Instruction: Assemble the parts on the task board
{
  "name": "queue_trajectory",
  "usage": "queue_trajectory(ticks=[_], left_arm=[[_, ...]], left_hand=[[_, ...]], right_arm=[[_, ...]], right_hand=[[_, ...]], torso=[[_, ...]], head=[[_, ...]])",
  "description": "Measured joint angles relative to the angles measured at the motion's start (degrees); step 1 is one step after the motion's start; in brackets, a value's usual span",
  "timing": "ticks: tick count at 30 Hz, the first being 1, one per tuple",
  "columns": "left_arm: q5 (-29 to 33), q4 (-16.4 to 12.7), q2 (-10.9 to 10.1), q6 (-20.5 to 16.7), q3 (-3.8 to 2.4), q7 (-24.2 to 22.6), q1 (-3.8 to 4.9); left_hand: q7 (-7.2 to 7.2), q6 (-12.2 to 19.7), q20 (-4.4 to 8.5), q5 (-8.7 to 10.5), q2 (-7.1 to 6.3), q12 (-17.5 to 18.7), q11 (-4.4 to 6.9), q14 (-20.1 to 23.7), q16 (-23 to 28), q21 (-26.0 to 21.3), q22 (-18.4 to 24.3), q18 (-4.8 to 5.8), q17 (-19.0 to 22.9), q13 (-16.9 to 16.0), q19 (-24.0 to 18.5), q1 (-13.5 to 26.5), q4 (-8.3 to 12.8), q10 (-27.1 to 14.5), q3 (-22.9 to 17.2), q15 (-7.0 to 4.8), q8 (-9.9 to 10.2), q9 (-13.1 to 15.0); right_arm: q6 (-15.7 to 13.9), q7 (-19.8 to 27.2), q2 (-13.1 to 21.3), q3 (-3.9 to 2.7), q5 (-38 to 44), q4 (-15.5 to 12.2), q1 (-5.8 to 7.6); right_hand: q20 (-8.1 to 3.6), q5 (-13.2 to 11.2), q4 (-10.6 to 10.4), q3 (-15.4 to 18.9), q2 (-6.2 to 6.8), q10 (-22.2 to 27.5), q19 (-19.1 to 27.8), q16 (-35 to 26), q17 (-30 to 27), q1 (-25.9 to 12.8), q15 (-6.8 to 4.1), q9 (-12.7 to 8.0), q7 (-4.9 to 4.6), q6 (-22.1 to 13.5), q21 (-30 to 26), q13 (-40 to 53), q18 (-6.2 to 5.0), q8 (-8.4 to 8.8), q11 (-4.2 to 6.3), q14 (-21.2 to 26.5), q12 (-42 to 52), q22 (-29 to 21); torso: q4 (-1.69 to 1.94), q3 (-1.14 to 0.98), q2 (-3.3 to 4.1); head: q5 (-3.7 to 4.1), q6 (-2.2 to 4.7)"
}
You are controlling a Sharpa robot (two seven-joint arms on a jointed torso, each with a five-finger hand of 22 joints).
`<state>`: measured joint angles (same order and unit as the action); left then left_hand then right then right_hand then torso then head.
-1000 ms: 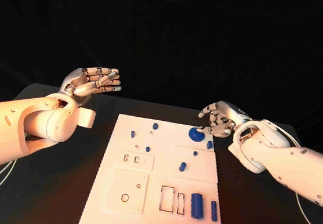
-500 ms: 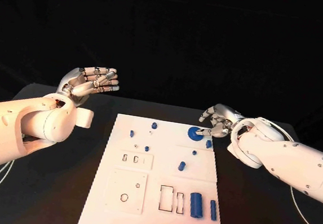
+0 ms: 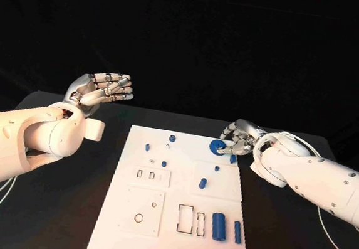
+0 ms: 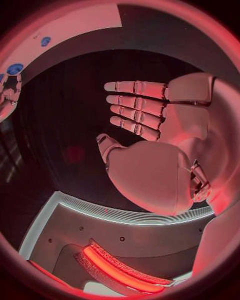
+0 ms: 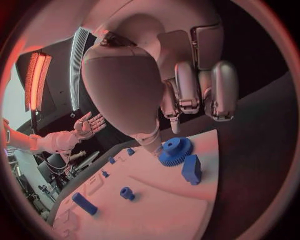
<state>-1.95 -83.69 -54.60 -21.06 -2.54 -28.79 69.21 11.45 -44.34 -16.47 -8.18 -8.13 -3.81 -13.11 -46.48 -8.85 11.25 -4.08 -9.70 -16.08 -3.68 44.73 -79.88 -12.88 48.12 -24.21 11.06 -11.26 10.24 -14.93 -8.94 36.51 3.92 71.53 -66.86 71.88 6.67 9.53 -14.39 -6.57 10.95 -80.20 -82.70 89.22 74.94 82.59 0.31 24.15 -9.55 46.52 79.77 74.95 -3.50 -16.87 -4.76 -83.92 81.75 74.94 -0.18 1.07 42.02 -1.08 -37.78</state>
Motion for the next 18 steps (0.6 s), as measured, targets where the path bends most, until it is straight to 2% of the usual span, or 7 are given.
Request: queue_trajectory(ticks=[6, 13, 18], left_arm=[[0.0, 0.0, 0.0, 0.0, 0.0, 0.0, 0.0], [0.0, 0.1, 0.0, 0.0, 0.0, 0.0, 0.0], [0.0, 0.1, 0.0, 0.1, 0.0, 0.0, 0.0]], left_hand=[[0.0, 0.0, 0.0, 0.0, 0.0, 0.0, 0.0, 0.0, 0.2, 0.0, 0.0, 0.0, 0.0, 0.0, 0.0, 0.0, 0.0, 0.0, 0.0, 0.0, 0.0, 0.0], [0.0, 0.0, 0.0, 0.0, 0.0, 0.0, 0.0, 0.0, 0.2, 0.0, 0.0, -0.01, 0.0, 0.0, 0.0, 0.0, 0.0, 0.0, 0.0, 0.0, 0.0, 0.0], [0.0, 0.0, 0.0, 0.0, 0.0, 0.0, 0.0, 0.0, 0.2, 0.0, 0.0, 0.0, 0.0, 0.0, 0.0, 0.0, 0.0, 0.0, 0.0, 0.0, 0.0, 0.0]], right_arm=[[0.4, -0.2, -0.5, 0.09, -0.2, 0.7, -0.14], [0.9, -0.2, -1.3, 0.32, -0.6, 1.8, -0.28], [1.0, -0.2, -1.6, 0.35, -1.0, 2.5, -0.25]], right_hand=[[0.0, 0.0, 0.0, 0.0, 0.16, 0.0, 0.0, 0.0, 0.0, 0.2, 0.0, 0.0, 0.0, 0.0, 0.0, 0.0, 0.0, -0.22, 0.0, 0.0, 0.2, 0.0], [0.0, 0.0, -0.2, -0.3, -0.78, 0.0, 0.0, 0.0, 0.0, 1.2, 0.0, 0.0, 0.0, 0.0, 0.2, 0.0, 0.0, -0.75, 0.0, 0.0, 0.5, 0.0], [0.0, 0.0, -0.3, -0.3, -0.77, -0.2, 0.0, 0.0, 0.0, 1.2, 0.0, 0.1, 0.0, 0.0, 0.2, 0.0, 0.0, -0.87, -0.16, 0.0, 0.5, 0.0]], torso=[[-0.09, 0.0, -0.03], [-0.04, -0.01, -0.03], [-0.01, -0.02, -0.03]], head=[[-0.06, -0.04], [-0.03, -0.13], [0.0, -0.2]])
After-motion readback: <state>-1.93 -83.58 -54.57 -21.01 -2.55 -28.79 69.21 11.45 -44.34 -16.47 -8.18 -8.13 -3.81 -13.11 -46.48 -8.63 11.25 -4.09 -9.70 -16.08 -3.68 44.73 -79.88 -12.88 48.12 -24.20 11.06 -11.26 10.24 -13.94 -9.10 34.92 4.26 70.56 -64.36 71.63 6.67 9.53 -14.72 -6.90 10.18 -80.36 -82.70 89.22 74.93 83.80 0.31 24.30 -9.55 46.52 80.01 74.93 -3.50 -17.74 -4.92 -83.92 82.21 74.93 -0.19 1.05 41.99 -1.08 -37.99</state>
